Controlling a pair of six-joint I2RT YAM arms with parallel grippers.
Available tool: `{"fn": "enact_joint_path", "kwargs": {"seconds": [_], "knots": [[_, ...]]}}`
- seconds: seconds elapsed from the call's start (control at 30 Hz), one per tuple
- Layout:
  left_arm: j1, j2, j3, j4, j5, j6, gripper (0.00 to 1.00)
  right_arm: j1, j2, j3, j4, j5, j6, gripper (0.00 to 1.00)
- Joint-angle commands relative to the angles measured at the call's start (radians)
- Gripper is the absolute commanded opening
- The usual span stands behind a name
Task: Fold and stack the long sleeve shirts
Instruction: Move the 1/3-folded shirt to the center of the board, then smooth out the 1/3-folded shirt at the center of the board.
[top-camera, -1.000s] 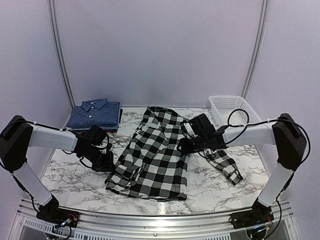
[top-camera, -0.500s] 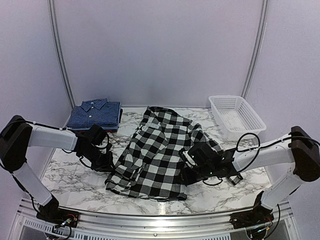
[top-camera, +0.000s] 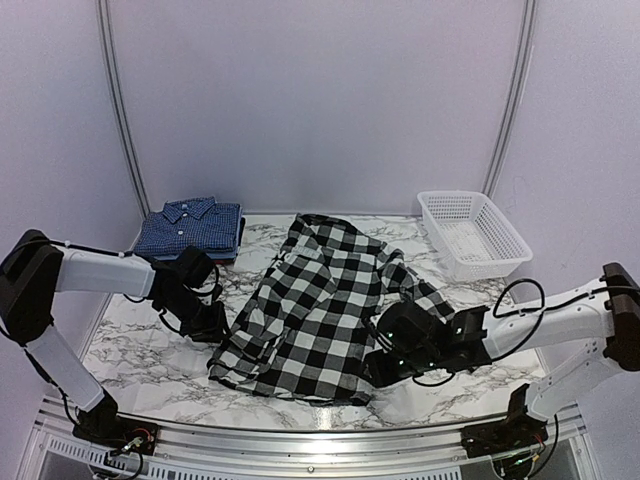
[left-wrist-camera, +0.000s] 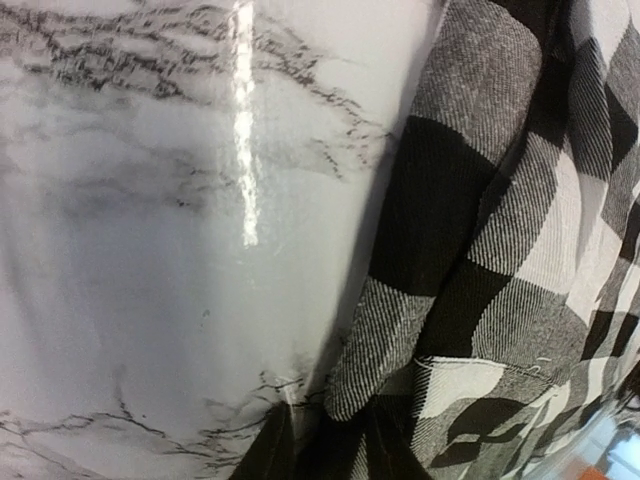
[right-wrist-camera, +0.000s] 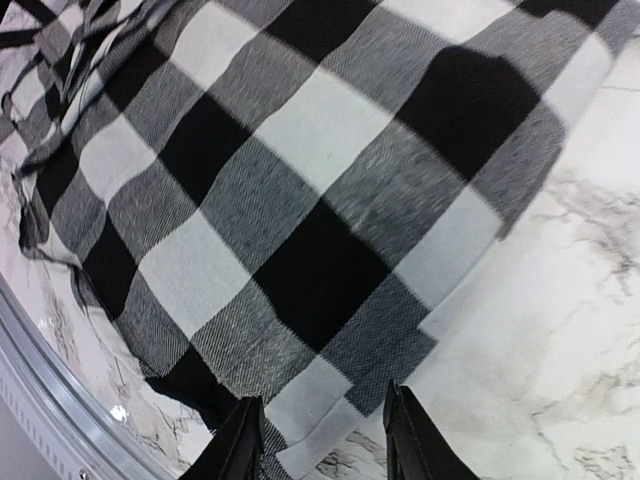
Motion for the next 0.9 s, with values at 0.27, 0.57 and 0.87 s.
{"fn": "enact_joint_path", "kwargs": {"seconds": [0.27, 0.57, 0.87], "knots": [[-0.001, -0.066, 0.231, -0.205, -0.248, 0.110, 0.58, -0.356, -0.122, 0.139, -0.042, 0.098, -0.108, 0.40], [-0.065, 0.078, 0.447, -0.001, -0.192, 0.099, 0.57, -0.635, 0.071, 0.276, 0.123, -0.016, -0.209, 0.26], [-0.108, 0.372, 0.655, 0.203, -0.091, 0.037, 0.55, -0.717, 0.065, 0.157, 0.177, -0.052, -0.133, 0.25]]}}
